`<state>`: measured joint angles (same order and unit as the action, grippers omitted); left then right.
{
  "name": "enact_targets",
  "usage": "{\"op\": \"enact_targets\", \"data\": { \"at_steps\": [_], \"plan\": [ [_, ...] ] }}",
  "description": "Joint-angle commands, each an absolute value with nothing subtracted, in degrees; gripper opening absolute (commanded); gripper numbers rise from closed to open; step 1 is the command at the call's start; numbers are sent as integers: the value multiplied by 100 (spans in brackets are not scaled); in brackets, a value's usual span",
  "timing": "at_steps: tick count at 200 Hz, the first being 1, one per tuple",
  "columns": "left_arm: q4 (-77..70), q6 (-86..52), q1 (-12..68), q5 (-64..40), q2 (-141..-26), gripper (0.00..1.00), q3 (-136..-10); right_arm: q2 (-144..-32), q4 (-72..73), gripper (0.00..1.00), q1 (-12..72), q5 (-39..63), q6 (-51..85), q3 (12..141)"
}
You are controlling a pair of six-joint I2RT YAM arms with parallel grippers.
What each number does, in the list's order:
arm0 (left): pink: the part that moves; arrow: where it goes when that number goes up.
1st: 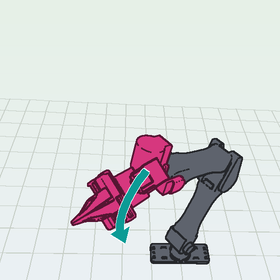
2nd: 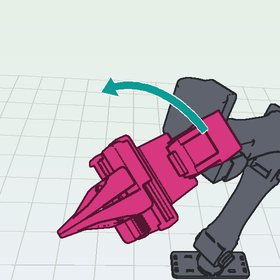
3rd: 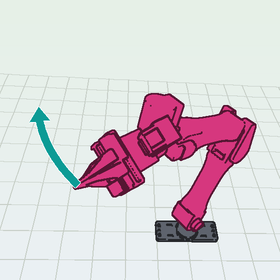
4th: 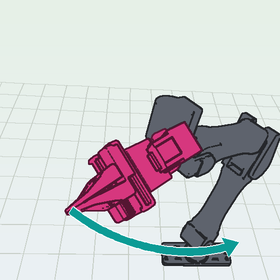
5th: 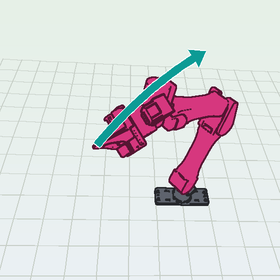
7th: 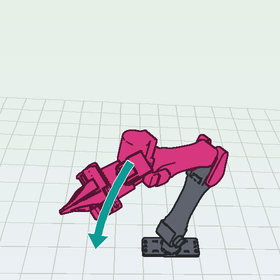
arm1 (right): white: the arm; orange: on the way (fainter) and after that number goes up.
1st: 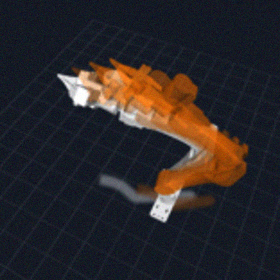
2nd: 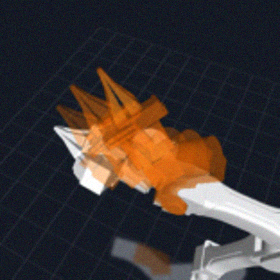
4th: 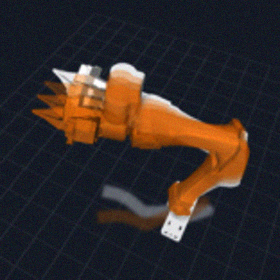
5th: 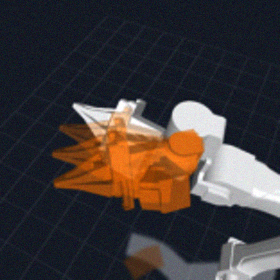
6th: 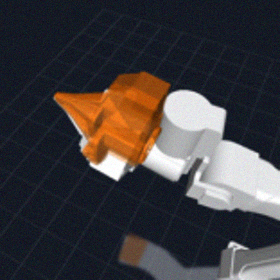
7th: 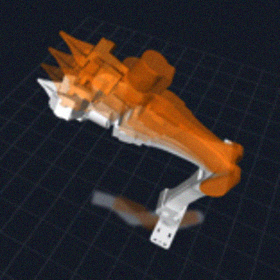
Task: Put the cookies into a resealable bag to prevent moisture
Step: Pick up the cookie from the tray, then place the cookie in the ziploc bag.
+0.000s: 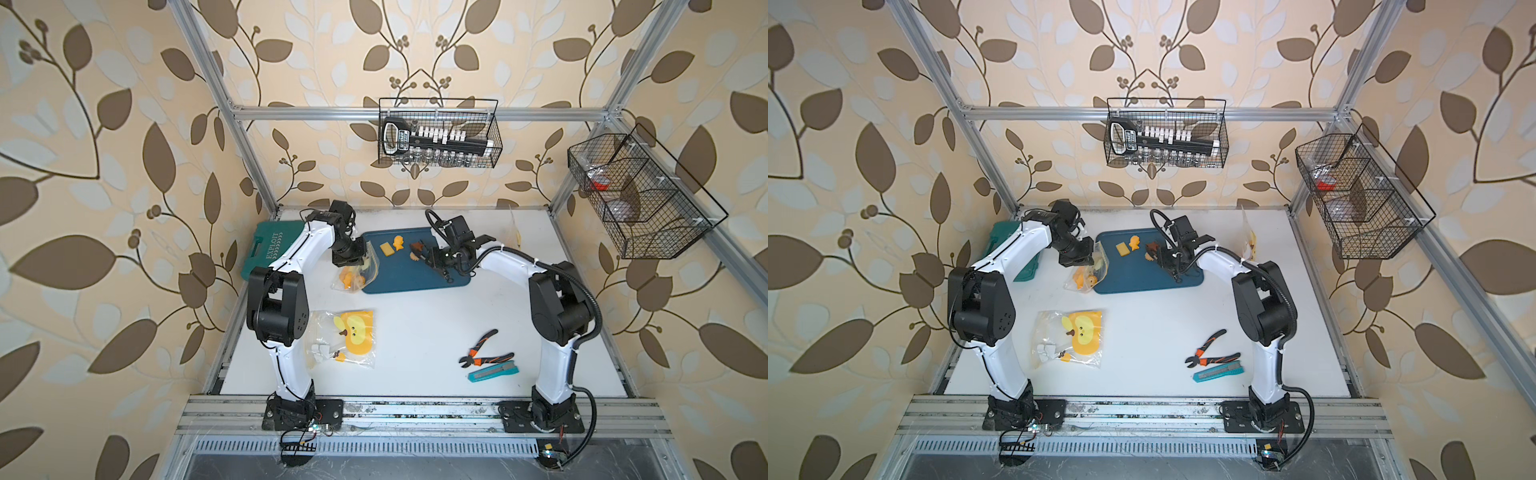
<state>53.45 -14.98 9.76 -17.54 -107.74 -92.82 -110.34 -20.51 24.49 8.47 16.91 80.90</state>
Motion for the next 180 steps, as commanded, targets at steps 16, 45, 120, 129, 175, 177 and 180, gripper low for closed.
{"op": "enact_targets", "data": {
  "at_steps": [16,45,120,129,175,177,180],
  "plan": [
    [5461,-1415,984,-1771,-10559,0,-9441,-10000,-1436,34,2672,492,1447,7392],
    [5462,-1418,984,-1784,-10573,0,-9443,-9411,-1207,31,2933,523,1193,6985],
    [5449,-1431,984,-1846,-10588,0,-9425,-9205,-1483,28,3894,1410,-52,7212],
    [5444,-1430,984,-1846,-10582,0,-9422,-9313,-1641,28,3945,1444,-173,7337],
    [5443,-1428,986,-1866,-10582,0,-9422,-9844,-2304,28,4324,968,-514,7891],
    [5441,-1431,991,-1868,-10582,0,-9422,-9868,-2329,28,4335,938,-517,7919],
    [5442,-1429,985,-1864,-10582,0,-9422,-9908,-2369,28,4341,892,-526,7958]
  ]
}}
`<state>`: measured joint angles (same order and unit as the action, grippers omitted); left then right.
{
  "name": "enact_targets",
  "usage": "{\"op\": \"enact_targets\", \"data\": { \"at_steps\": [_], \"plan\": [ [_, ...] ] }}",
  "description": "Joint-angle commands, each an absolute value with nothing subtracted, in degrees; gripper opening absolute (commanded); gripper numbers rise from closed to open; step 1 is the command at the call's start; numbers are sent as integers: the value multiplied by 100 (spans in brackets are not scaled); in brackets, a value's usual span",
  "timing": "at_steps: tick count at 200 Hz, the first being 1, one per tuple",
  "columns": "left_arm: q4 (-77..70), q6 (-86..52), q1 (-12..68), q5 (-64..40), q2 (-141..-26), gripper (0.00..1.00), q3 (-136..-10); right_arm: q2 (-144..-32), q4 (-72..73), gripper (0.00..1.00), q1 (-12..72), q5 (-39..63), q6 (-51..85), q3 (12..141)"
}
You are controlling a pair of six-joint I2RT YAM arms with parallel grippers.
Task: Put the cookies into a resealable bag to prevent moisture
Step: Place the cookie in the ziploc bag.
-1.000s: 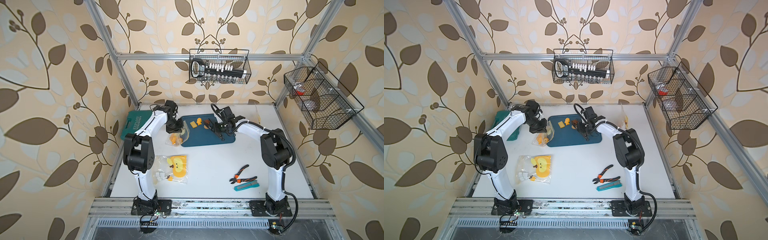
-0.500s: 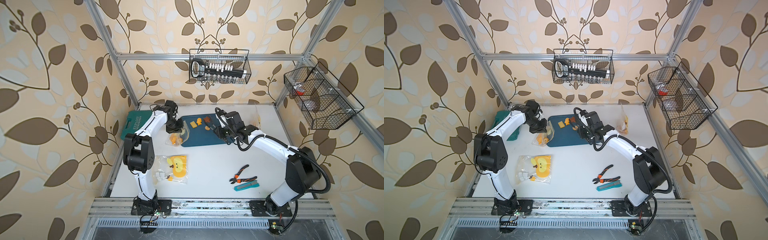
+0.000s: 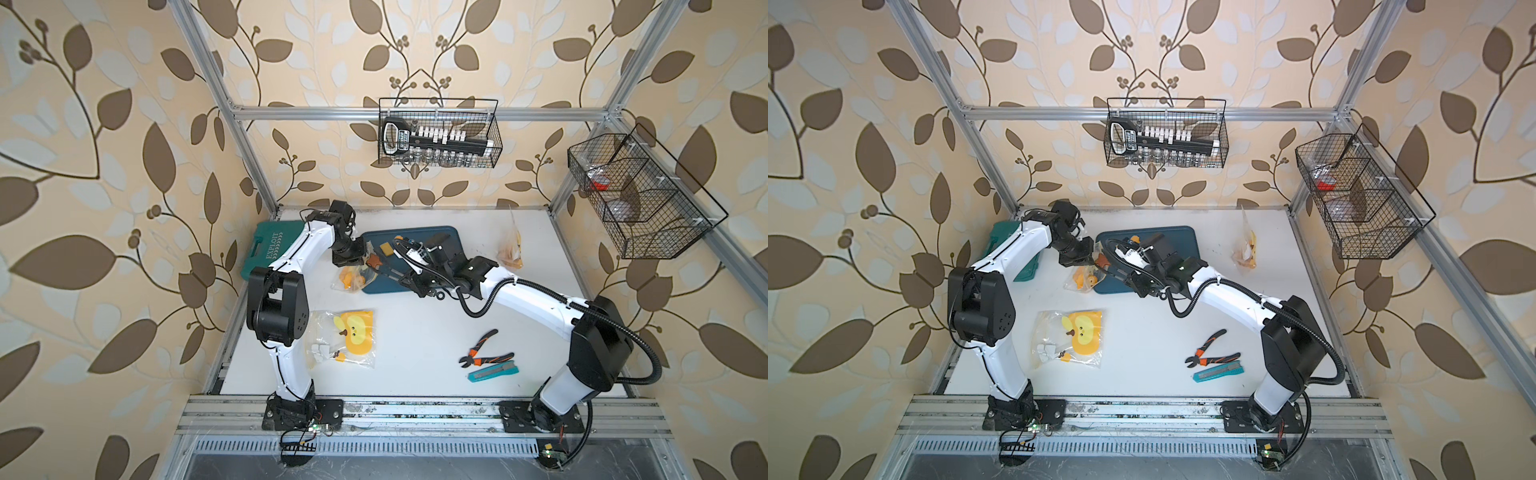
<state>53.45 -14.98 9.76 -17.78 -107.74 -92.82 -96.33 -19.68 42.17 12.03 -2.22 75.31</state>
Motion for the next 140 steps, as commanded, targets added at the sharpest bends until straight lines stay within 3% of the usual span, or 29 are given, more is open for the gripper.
{"op": "enact_targets", "data": {
  "at_steps": [1,43,65,77,107,140],
  "plan": [
    [5441,-1426,989,-1864,-10573,0,-9422,-9920,-2384,28,4341,881,-531,7969],
    [5449,-1416,986,-1859,-10567,0,-9422,-10181,-2683,31,4432,672,-642,8297],
    [5449,-1422,984,-1846,-10558,0,-9422,-10083,-2563,48,4435,715,-581,8247],
    [5454,-1422,984,-1851,-10546,0,-9422,-9975,-2481,52,4434,749,-526,8181],
    [5458,-1411,984,-1828,-10538,0,-9422,-9513,-2033,53,4430,730,-307,7784],
    [5458,-1413,984,-1776,-10495,0,-9422,-8453,-714,52,4181,389,614,6375]
  ]
}}
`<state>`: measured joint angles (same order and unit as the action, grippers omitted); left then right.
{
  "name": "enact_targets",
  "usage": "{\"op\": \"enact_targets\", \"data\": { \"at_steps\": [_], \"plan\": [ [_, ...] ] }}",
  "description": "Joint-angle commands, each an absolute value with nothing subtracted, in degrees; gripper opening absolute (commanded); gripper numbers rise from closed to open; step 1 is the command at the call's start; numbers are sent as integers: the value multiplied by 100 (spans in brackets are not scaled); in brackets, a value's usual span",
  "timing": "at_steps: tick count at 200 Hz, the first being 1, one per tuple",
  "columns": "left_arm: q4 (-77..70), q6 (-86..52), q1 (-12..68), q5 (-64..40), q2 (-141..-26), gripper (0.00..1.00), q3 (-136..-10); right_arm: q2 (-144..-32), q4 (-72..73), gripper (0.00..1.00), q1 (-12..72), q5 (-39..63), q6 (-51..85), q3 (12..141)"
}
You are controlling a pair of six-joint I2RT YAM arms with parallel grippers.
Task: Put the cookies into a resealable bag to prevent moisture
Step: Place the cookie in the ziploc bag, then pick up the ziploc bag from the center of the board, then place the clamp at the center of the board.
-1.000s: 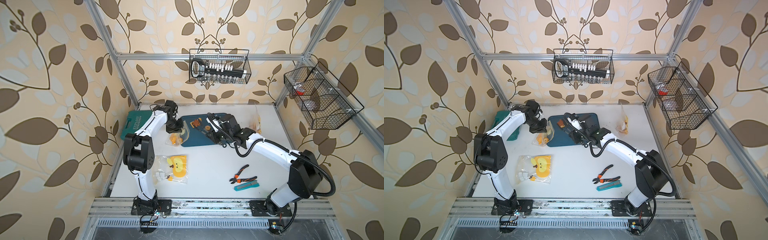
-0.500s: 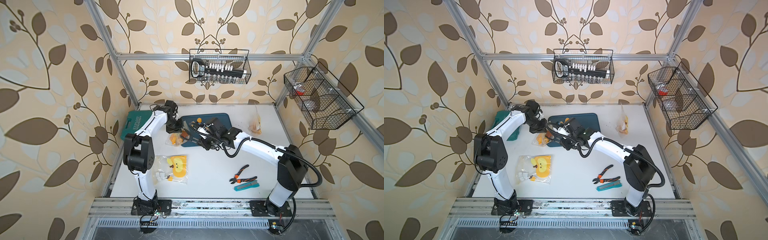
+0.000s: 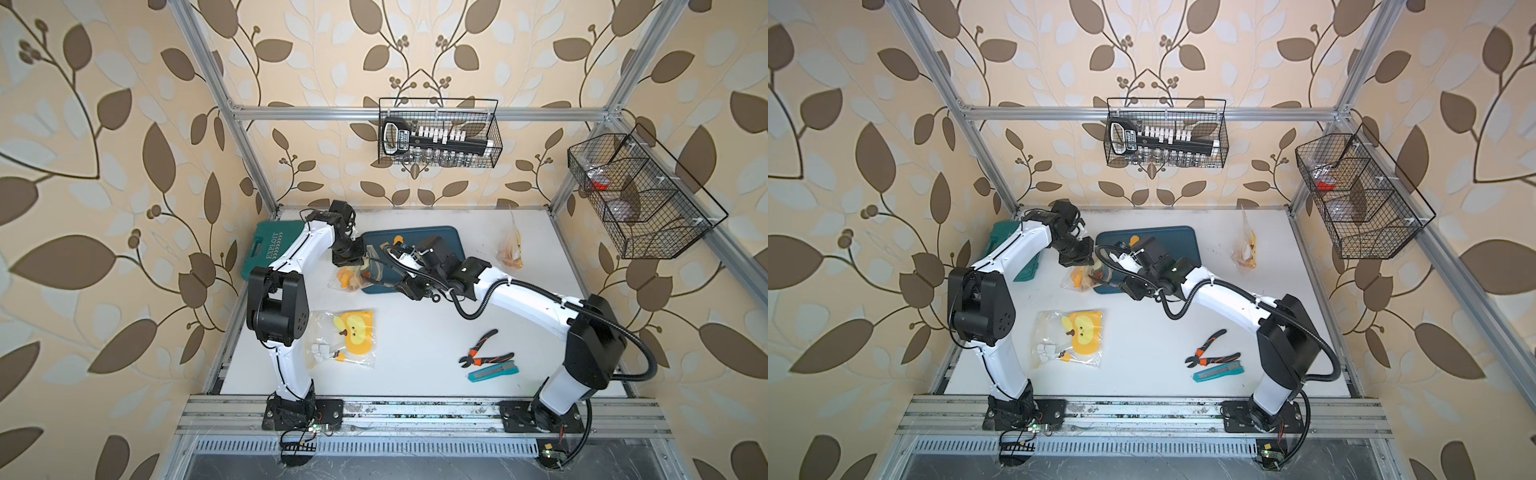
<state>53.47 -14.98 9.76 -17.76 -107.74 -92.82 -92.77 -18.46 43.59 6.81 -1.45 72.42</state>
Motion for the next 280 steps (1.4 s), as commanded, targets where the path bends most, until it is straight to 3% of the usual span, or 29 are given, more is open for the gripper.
{"op": "enact_targets", "data": {
  "at_steps": [1,30,58,121,161,190,280],
  "plan": [
    [5458,-1414,984,-1771,-10494,0,-9422,-8419,-673,52,4165,370,658,6312],
    [5436,-1414,984,-1710,-10399,0,-9405,-7671,-110,52,3867,-623,1727,4984],
    [5332,-1422,980,-1729,-10251,0,-9341,-7481,-28,51,3577,-881,2410,4217],
    [4956,-1414,980,-1824,-9730,0,-9075,-8234,608,54,3568,-955,3244,3563],
    [4905,-1394,980,-1832,-9538,0,-9031,-8718,673,68,3525,-949,3279,3682],
    [4898,-1396,976,-1960,-9433,0,-9026,-8270,745,79,3533,-1089,3104,3619],
    [5283,-1608,1481,-2431,-8407,0,-9257,-6546,499,79,3532,-1629,2098,3620]
  ]
}}
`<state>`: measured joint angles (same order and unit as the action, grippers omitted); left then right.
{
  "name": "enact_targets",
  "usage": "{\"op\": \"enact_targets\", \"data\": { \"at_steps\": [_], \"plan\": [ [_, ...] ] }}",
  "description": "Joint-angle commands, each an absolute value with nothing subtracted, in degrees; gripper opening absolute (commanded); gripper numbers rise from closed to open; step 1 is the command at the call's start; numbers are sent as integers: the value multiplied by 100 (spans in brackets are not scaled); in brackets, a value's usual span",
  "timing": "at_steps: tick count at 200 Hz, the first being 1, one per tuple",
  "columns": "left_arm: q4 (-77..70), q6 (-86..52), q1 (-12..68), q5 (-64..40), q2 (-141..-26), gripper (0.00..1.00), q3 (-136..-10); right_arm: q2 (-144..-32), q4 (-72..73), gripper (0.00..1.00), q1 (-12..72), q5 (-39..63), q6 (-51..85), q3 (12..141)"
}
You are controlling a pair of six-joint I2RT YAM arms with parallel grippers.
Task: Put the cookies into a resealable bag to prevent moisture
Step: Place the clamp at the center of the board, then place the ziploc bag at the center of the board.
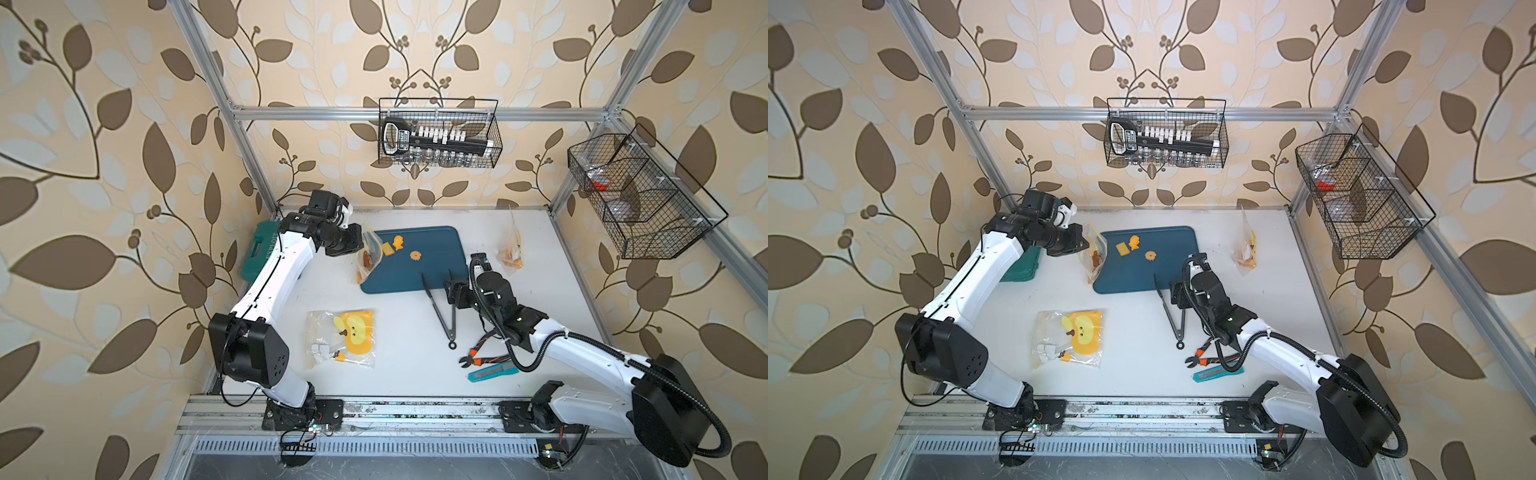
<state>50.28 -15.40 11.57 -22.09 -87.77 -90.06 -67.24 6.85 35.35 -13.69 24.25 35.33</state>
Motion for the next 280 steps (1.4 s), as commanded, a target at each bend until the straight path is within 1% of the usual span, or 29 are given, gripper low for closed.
{"op": "enact_targets", "data": {
  "at_steps": [1,32,53,68,88,104,119,142,154,169,190,201,214,226,249,269,280],
  "plan": [
    [5296,-1608,1501,-2420,-8400,0,-9265,-6534,500,79,3533,-1632,2095,3620],
    [5633,-1543,2266,-2369,-8352,0,-9414,-6220,505,80,3500,-1715,1994,3615],
    [5814,-1386,2683,-2726,-8437,0,-9356,-5993,554,80,3496,-1821,1905,3569],
    [5956,-1138,2936,-2756,-8608,0,-9279,-5863,582,80,3474,-1889,1840,3511],
    [6436,-788,3104,-2324,-9106,0,-9376,-5759,726,81,3432,-1828,1770,3382],
    [6705,-664,3208,-1512,-9464,0,-9521,-5751,818,84,3366,-1576,1779,3315],
    [6745,-626,3215,-1150,-9648,0,-9605,-5810,818,86,3205,-814,1758,3363],
    [6550,-611,3216,-1327,-9818,0,-9563,-6198,741,85,2952,965,1538,3639],
    [6493,-617,3221,-1442,-9888,0,-9535,-6446,721,85,2879,1689,1461,3797],
    [6455,-621,3218,-1432,-9908,9,-9491,-6723,701,84,2865,2165,1462,4021],
    [6410,-641,3219,-1373,-9821,26,-9462,-6989,306,83,2864,1864,1688,4449],
    [6384,-668,3221,-1366,-9744,32,-9446,-7084,184,83,2865,1841,1684,4591],
    [6358,-709,3212,-1327,-9625,36,-9394,-7194,102,83,2860,1901,1588,4736],
    [6322,-747,3217,-1268,-9481,36,-9300,-7333,129,82,2865,2001,1426,4805],
    [6174,-897,3217,-1009,-9056,41,-8986,-7652,434,81,2776,2464,1115,4909],
    [6003,-1121,3217,-744,-8628,49,-8629,-7912,758,80,2617,2803,1090,5024],
    [5899,-1245,3203,-664,-8373,57,-8408,-8020,799,80,2565,2893,1074,5124]
  ]
}}
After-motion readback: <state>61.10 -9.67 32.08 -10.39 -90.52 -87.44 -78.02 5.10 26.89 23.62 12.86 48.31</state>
